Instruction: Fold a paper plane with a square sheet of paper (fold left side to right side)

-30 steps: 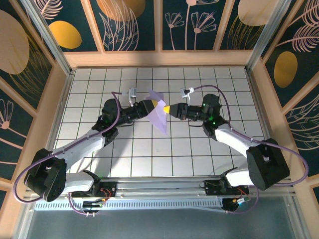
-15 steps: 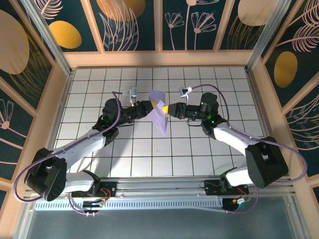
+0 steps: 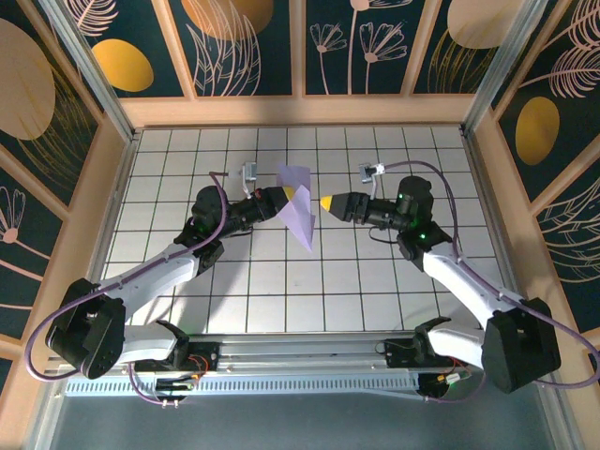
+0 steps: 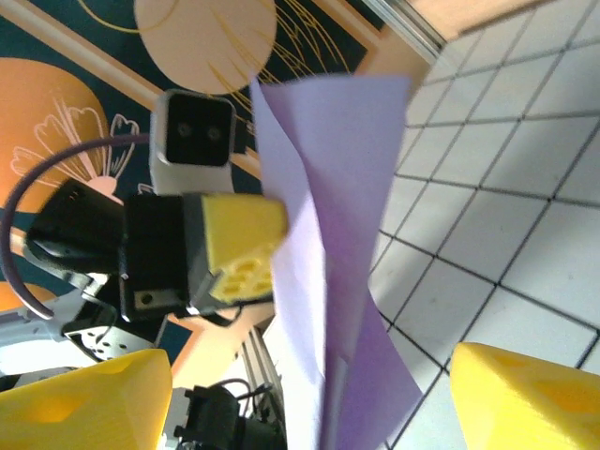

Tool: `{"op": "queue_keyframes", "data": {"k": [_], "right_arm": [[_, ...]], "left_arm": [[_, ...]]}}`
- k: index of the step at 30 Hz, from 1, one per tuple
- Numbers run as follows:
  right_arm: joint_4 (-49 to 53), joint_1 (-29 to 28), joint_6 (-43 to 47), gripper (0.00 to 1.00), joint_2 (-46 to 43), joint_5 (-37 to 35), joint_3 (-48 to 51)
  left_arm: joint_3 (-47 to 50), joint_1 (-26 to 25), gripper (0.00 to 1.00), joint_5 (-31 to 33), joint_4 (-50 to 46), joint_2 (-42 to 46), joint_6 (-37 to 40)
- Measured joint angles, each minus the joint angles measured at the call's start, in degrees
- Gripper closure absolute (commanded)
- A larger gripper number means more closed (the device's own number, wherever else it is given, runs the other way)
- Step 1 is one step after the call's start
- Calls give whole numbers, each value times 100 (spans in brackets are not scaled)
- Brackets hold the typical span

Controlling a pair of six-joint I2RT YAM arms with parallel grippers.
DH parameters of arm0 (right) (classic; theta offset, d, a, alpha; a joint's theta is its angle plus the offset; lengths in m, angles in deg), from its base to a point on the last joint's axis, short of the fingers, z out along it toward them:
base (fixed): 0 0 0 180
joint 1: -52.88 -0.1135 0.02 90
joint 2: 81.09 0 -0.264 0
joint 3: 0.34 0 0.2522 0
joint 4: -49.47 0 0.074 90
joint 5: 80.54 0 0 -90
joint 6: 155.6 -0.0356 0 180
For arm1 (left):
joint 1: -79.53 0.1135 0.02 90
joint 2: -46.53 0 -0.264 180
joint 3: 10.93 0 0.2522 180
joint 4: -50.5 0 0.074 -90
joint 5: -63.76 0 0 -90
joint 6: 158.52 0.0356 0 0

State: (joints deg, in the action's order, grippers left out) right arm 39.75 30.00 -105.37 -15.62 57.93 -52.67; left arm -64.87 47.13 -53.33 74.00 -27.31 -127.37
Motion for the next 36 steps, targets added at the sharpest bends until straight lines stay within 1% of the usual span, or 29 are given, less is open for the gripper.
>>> {"op": "queue_keyframes", "data": {"k": [3, 6, 9, 11, 16, 19, 24, 25, 27, 31, 32, 34, 36], "right_arm": [[68, -59, -105, 16, -24, 4, 323], [42, -291, -275, 16, 13, 98, 511], [-289, -562, -474, 17, 146, 203, 520], [-586, -695, -614, 20, 282, 264, 518], [-1071, -767, -894, 35, 706, 313, 378], [-1174, -765, -946, 44, 835, 306, 212], [-1370, -743, -994, 63, 861, 304, 28], [-1388, -730, -1008, 68, 861, 304, 22], [-1397, -706, -1005, 74, 861, 299, 22], [-1349, -640, -979, 94, 846, 225, 22], [-1290, -621, -940, 98, 828, 190, 20], [-1093, -605, -831, 100, 763, 107, 4], [-767, -603, -614, 100, 684, -7, -72]], "left_arm": [[-13, -20, 97, 37, 20, 0, 0], [-44, -31, 97, 55, 24, 0, 2], [-72, -48, 97, 55, 24, -2, 0], [-85, -63, 97, 55, 26, -4, 0], [-103, -107, 97, 50, 24, -4, 0], [-114, -116, 97, 48, 24, -7, 0], [-118, -116, 94, 31, 24, -28, -26], [-118, -116, 92, 31, 24, -33, -28], [-118, -116, 86, 31, 24, -37, -46], [-120, -122, 63, 59, -13, -35, -35], [-127, -127, 59, 76, -83, -24, -4], [-146, -138, 53, 166, -295, 44, 114], [-184, -138, 50, 323, -599, 181, 282]]}}
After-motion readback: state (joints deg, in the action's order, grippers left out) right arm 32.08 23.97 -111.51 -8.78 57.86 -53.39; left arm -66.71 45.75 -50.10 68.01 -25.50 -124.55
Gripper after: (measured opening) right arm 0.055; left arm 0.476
